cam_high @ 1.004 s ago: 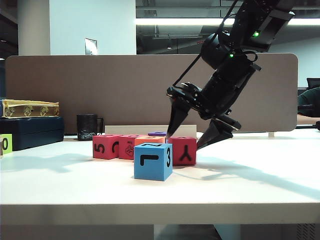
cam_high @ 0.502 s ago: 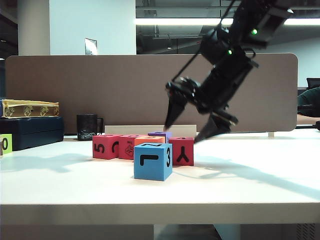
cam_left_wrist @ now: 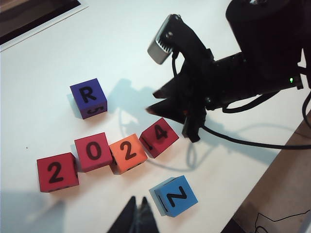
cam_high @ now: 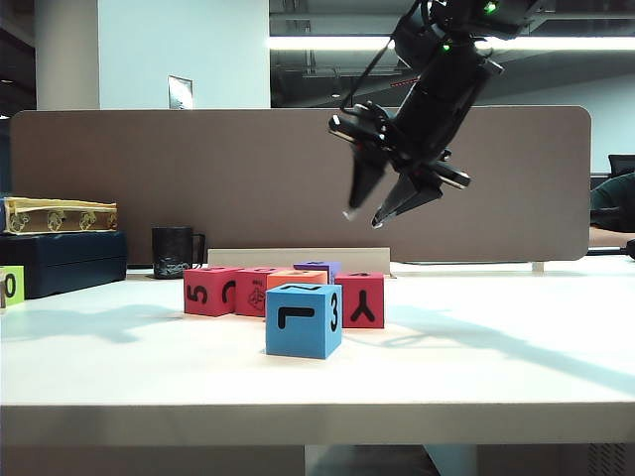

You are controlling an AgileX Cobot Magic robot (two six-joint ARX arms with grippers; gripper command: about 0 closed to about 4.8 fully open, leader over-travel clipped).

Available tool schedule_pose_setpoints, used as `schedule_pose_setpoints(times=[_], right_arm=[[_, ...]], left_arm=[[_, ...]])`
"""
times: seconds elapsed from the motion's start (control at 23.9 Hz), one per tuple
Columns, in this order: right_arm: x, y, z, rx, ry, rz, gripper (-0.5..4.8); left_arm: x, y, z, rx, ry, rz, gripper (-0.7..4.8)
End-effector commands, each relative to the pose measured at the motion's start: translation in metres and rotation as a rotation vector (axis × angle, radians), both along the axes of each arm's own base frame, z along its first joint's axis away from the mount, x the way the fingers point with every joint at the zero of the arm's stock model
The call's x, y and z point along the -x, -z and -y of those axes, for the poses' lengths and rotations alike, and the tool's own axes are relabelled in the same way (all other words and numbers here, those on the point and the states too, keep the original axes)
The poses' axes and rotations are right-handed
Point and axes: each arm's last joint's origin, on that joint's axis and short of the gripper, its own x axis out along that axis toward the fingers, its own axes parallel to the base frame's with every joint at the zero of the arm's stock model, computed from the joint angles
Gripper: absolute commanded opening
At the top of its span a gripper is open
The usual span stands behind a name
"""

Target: Select the appropriate blocks from the scattered letter blocks on the table and arrange them in a row to spell out "2024".

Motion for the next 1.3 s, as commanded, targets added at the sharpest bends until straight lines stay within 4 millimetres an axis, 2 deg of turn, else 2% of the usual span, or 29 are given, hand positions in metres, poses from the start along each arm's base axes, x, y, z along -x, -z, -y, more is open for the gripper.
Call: schedule_pose_setpoints(times=[0.04, 0.25, 0.33, 0.92, 1.13, 1.3], right_arm=[[0.005, 0.003, 0.008, 0.088, -0.022, -0.036, 0.72], [0.007, 0.007, 0.016, 0.168, -0.001, -0.079, 0.4], [0.009, 0.01, 0.021, 0.194, 0.009, -0.115, -0.03], [0.014, 0.032, 0.018, 0.24, -0.021, -0.257, -0.03], [0.012, 0.045, 0.011, 0.187, -0.068, -0.298, -0.03], [0.011, 0.048, 0.005, 0.168, -0.089, -0.293, -0.03]], left_arm=[[0.001, -0.003, -0.002, -0.04, -0.04, 0.032, -0.06], [0.0, -0.003, -0.002, -0.052, -0.051, 0.042, -0.06], [0.0, -0.003, -0.002, -0.052, -0.052, 0.045, -0.06], [-0.001, -0.004, -0.002, -0.047, -0.052, 0.057, -0.06], [-0.001, -0.004, -0.002, -0.046, -0.052, 0.059, -0.06], [-0.001, -0.004, -0.002, -0.046, -0.052, 0.06, -0.06]])
